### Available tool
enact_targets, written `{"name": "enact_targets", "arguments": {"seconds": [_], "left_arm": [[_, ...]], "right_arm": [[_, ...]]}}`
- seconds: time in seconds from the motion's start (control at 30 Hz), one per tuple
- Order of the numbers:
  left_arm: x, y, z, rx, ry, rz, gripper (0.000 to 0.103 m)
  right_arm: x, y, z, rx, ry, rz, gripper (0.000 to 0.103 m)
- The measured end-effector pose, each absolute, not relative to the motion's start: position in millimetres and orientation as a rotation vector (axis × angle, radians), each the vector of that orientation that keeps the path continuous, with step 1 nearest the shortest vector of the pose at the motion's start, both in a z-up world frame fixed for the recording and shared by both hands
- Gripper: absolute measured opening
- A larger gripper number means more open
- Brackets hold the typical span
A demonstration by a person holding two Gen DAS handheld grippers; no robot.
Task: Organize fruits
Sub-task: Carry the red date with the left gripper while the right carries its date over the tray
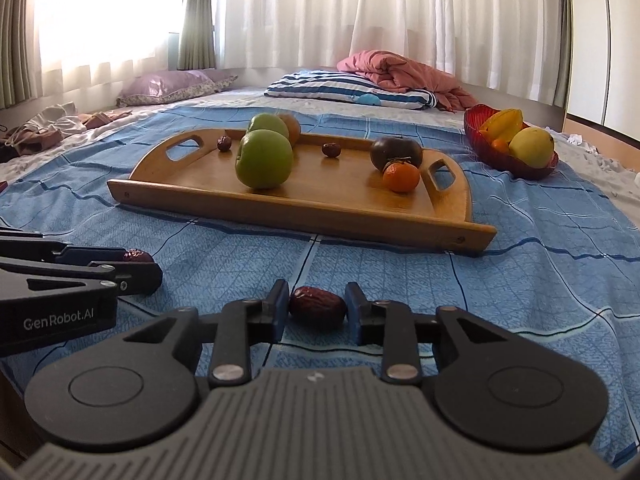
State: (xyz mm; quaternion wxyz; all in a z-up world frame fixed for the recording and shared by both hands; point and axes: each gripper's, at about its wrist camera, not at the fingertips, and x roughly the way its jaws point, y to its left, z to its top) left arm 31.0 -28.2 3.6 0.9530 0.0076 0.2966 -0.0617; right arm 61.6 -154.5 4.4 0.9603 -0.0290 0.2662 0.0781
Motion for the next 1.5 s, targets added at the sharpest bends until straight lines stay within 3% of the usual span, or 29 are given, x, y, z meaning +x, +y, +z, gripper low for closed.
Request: {"name": "enact_targets", "arguments": {"seconds": [0.77,1.5], "left_arm": [[73,0,30,-0.038,0.540,-0.056,0.026],[152,22,43,-0.057,0.510,0.004,0.025]], "right_arm": [[86,-142,33,-0.051,0.447,0.177,0.036],[168,-154,45,0.010,0.403,0.152,0.036]]}}
